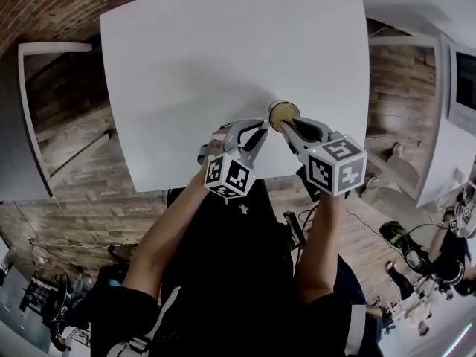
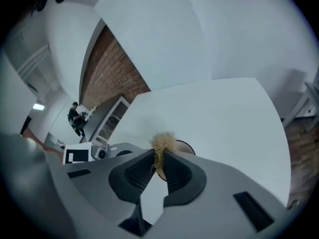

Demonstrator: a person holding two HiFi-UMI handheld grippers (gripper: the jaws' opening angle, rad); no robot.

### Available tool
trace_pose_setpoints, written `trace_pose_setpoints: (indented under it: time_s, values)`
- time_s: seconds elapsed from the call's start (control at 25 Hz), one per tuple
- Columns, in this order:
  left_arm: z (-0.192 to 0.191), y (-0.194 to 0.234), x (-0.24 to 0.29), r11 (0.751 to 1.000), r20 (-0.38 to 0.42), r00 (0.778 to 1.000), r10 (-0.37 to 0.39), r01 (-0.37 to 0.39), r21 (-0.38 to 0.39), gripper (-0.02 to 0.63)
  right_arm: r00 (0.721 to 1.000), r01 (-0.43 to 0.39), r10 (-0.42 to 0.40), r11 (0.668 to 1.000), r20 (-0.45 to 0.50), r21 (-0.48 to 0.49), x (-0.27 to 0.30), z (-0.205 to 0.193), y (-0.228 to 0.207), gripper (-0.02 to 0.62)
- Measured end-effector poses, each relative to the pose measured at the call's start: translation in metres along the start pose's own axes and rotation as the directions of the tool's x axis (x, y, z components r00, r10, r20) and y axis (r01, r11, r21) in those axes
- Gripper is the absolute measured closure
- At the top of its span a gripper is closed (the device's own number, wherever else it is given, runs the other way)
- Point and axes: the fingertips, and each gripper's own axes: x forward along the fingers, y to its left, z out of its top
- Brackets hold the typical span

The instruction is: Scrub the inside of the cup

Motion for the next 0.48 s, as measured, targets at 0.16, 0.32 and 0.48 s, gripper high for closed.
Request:
trace_pose_setpoints:
  time_s: [0.16,0.32,0.48]
  values:
    - [0.0,-0.001,0.001,1.0,-0.002,1.0,-0.005,0.005,0.001,0.546,0.997,-0.065,0.06,0.991,0.054,0.114,-0.002,-0.004,-0.006,0.554]
    - [-0.001,-0.002,0.0,1.0,-0.003,1.0,-0.005,0.005,0.002,0.546,0.999,-0.013,0.015,0.999,-0.035,0.039,0.015,-0.01,-0.009,0.554]
    - [0.0,-0.002,0.0,1.0,-0.004,1.0,-0.002,0.002,-0.001,0.546,0.988,0.039,-0.047,0.998,-0.146,-0.055,0.034,-0.017,-0.01,0.554]
